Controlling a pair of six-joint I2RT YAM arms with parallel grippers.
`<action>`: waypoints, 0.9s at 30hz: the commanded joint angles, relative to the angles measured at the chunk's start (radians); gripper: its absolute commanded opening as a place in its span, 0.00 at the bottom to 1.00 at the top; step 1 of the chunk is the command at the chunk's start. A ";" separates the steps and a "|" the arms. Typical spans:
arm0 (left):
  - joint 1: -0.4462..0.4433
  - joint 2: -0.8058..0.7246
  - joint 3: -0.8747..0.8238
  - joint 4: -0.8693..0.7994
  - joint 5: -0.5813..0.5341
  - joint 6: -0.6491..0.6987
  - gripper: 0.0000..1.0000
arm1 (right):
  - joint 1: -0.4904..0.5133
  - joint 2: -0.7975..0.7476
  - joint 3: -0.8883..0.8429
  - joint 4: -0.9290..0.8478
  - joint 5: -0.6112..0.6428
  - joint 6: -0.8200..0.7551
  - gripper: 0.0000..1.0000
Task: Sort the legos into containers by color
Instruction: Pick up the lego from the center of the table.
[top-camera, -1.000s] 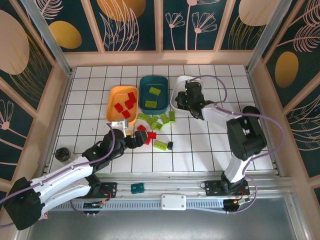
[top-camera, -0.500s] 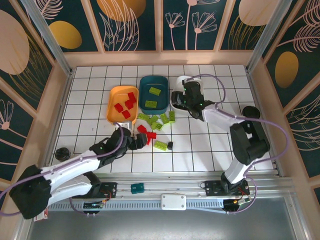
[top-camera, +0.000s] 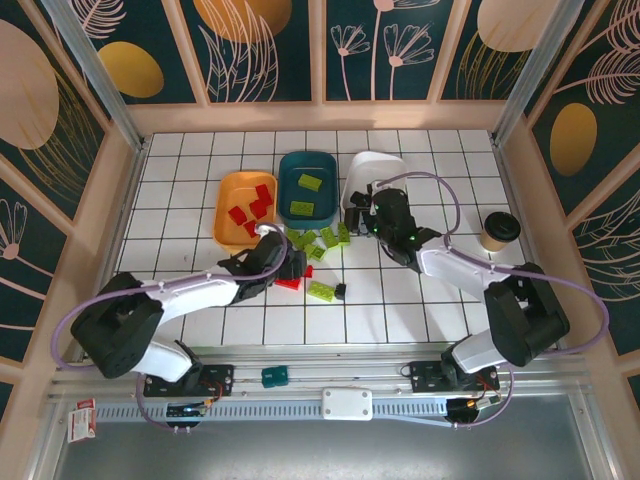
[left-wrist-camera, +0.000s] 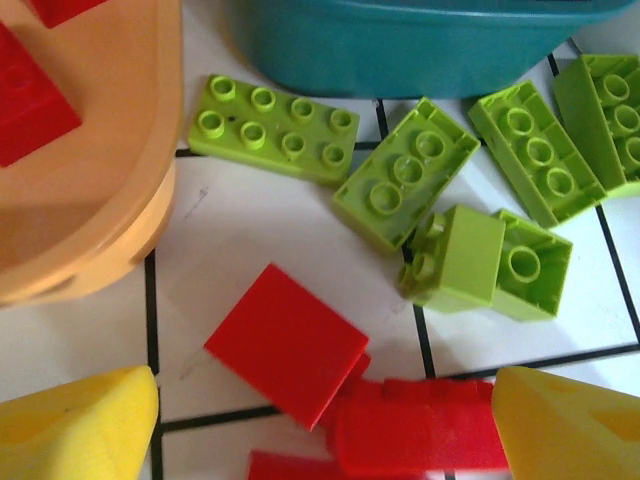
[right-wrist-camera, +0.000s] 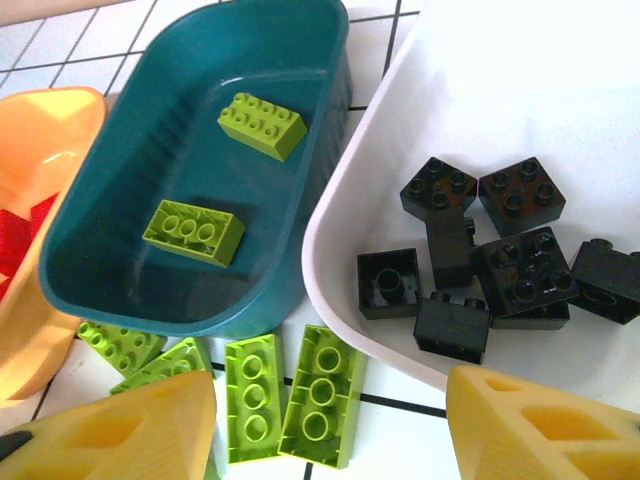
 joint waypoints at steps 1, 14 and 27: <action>0.018 0.068 0.053 0.022 -0.023 0.021 0.87 | 0.008 -0.048 -0.021 0.018 0.017 0.016 0.63; 0.033 0.130 0.008 0.020 -0.049 -0.022 0.67 | 0.007 -0.122 -0.059 0.020 0.019 0.016 0.63; 0.034 0.147 0.012 0.037 -0.026 -0.016 0.46 | 0.009 -0.134 -0.074 0.026 0.028 0.024 0.63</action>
